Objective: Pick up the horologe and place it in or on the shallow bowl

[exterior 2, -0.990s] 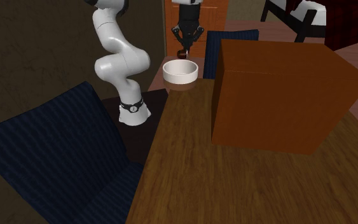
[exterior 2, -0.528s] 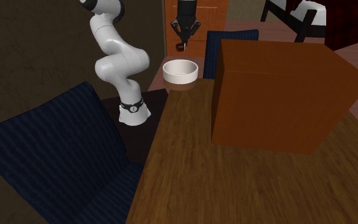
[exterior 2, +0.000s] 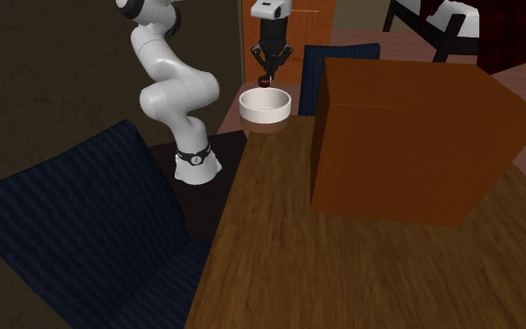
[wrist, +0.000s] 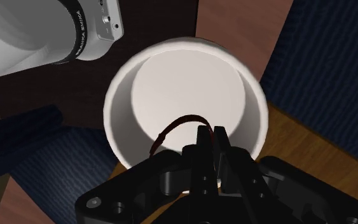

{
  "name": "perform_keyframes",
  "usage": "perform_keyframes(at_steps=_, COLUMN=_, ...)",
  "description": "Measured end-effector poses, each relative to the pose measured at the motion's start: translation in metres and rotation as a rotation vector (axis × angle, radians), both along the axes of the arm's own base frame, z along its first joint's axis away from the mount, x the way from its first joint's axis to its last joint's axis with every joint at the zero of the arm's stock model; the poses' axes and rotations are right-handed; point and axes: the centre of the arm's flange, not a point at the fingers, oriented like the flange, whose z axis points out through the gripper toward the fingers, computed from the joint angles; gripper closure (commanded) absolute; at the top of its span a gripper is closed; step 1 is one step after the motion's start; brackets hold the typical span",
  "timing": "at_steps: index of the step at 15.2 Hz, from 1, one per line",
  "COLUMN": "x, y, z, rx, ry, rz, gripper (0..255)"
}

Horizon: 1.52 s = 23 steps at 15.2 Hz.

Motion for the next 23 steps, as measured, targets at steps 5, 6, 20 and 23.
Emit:
perform_keyframes(at_steps=5, x=0.002, y=-0.001, z=-0.026, rx=0.000, ry=0.000, rz=0.000, gripper=255)
perform_keyframes(at_steps=6, x=0.001, y=-0.001, z=-0.031, rx=0.000, ry=0.000, rz=0.000, gripper=255)
perform_keyframes(at_steps=20, x=0.001, y=-0.001, z=-0.037, rx=0.000, ry=0.000, rz=0.000, gripper=0)
perform_keyframes(at_steps=23, x=0.002, y=0.002, z=-0.009, rx=0.001, ry=0.000, rz=0.000, gripper=0)
